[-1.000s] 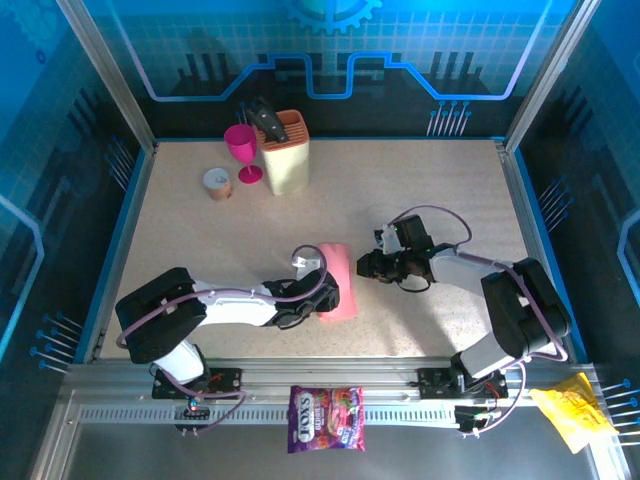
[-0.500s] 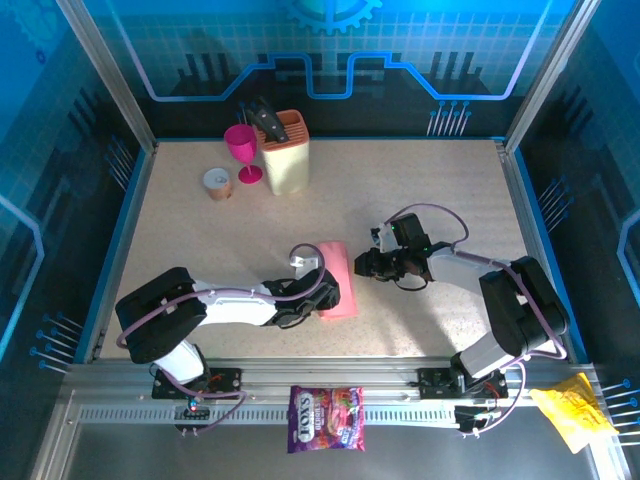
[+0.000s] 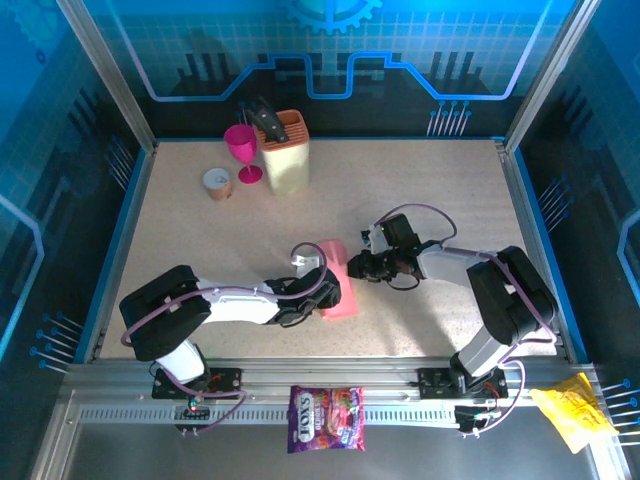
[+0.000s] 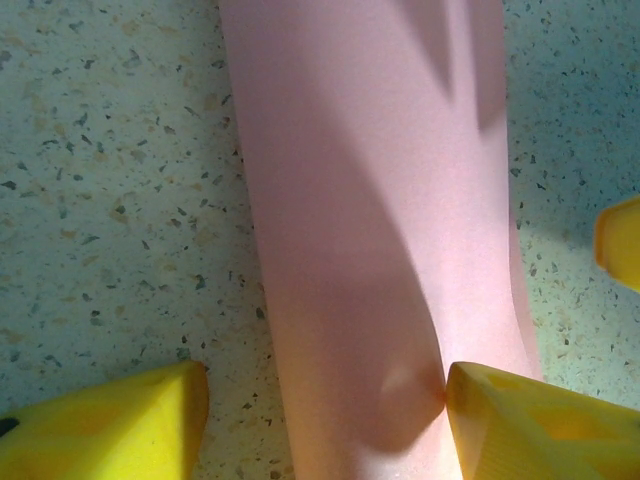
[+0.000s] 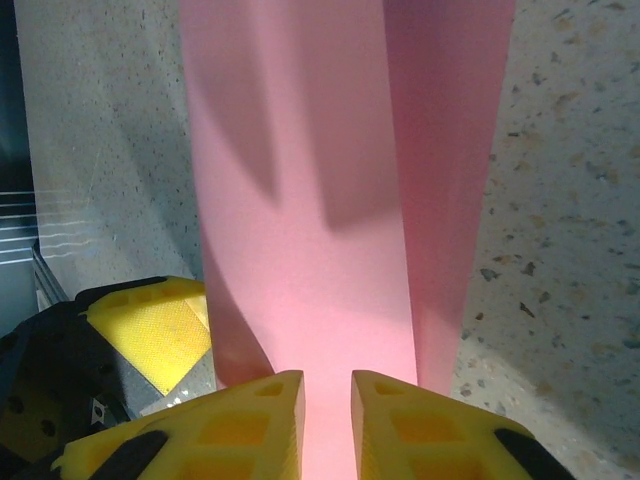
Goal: Fold a paper plane with a square sheet of paper (pick it up from the middle)
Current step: Hold the square sheet of paper at the center of the table.
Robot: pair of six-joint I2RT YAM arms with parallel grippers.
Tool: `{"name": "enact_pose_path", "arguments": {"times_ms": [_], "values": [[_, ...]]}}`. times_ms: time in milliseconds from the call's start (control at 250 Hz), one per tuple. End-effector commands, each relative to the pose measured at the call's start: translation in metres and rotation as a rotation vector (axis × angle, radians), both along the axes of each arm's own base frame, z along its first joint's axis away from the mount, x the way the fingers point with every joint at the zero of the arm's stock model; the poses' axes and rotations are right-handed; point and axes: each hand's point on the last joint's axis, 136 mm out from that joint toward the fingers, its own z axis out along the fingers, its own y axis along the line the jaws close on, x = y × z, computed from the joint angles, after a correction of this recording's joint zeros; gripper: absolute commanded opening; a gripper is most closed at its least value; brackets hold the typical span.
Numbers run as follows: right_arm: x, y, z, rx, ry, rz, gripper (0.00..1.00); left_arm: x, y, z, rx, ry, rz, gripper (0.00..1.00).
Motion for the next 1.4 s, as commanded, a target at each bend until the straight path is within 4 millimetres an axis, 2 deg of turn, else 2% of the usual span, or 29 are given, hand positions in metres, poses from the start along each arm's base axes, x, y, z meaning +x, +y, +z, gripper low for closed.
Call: {"name": "enact_pose_path", "arguments": {"times_ms": [0,332,527,643,767,887,1071,1394], "values": [[0.002,0.015,0.004,0.033,0.001,0.030,0.19,0.003,-0.009,-0.004,-0.021,0.020,-0.010,0.66],[-0.006,0.024,-0.019,0.015,0.050,0.041,0.17,0.004,-0.011,-0.001,-0.030,0.016,-0.023,0.66],[-0.008,0.022,-0.031,0.004,0.073,0.030,0.15,0.005,-0.015,0.010,-0.054,0.006,-0.045,0.69],[-0.009,0.020,-0.035,-0.004,0.079,0.029,0.15,0.008,-0.016,0.024,-0.086,-0.006,-0.055,0.72],[-0.010,0.019,-0.037,-0.006,0.082,0.029,0.15,0.016,-0.008,0.040,-0.102,-0.034,-0.049,0.73],[-0.010,0.019,-0.037,-0.007,0.082,0.030,0.15,0.023,0.006,0.046,-0.092,-0.046,-0.034,0.74],[-0.010,0.019,-0.038,-0.007,0.085,0.030,0.15,0.030,0.024,0.037,-0.059,-0.021,-0.035,0.74],[-0.009,0.020,-0.036,-0.003,0.083,0.031,0.15,0.023,0.021,0.012,-0.042,0.038,-0.079,0.74]]}}
